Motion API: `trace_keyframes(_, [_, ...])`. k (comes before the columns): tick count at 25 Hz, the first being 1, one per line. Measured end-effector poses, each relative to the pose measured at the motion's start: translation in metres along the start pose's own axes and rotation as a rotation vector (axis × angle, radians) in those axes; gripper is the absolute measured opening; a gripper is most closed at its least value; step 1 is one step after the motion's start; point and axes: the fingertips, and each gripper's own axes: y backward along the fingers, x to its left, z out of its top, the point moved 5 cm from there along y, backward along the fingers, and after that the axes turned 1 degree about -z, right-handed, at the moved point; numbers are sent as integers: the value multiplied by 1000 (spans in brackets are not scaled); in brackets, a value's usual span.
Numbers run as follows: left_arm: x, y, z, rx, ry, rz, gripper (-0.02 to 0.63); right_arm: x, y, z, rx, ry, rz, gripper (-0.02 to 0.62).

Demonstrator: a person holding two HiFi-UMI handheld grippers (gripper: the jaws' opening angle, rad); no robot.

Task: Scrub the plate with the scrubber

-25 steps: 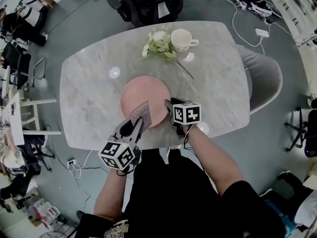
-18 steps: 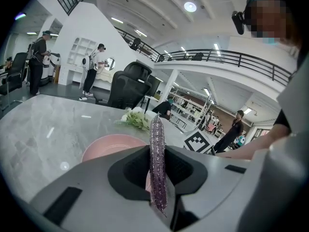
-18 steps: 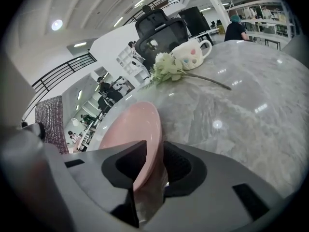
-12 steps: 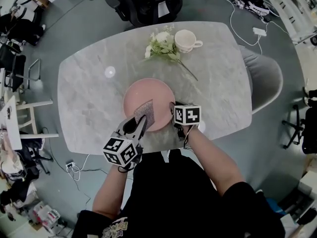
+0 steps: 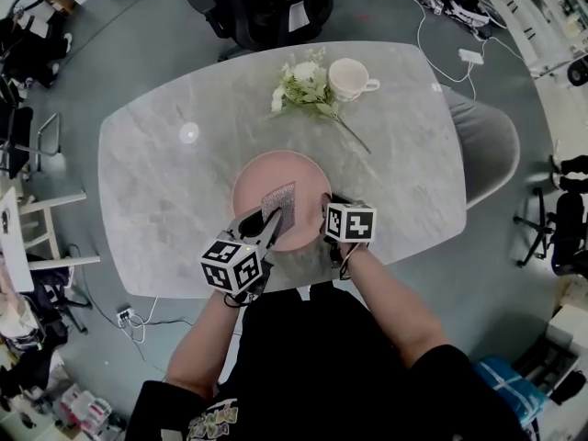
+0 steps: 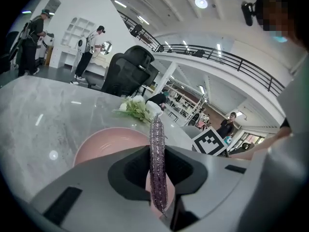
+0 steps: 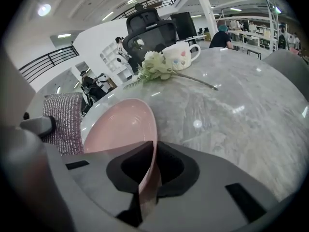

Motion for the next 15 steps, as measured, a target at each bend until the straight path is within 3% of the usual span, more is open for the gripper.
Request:
trace_keyframes(6, [17,-38,1,68,55,-73,81,2,-1,0,-8,-8,-26,40])
trace_keyframes(15, [24,-89,-12,202,42,-122,81,2,-7,-6,-14,-8,-38,43])
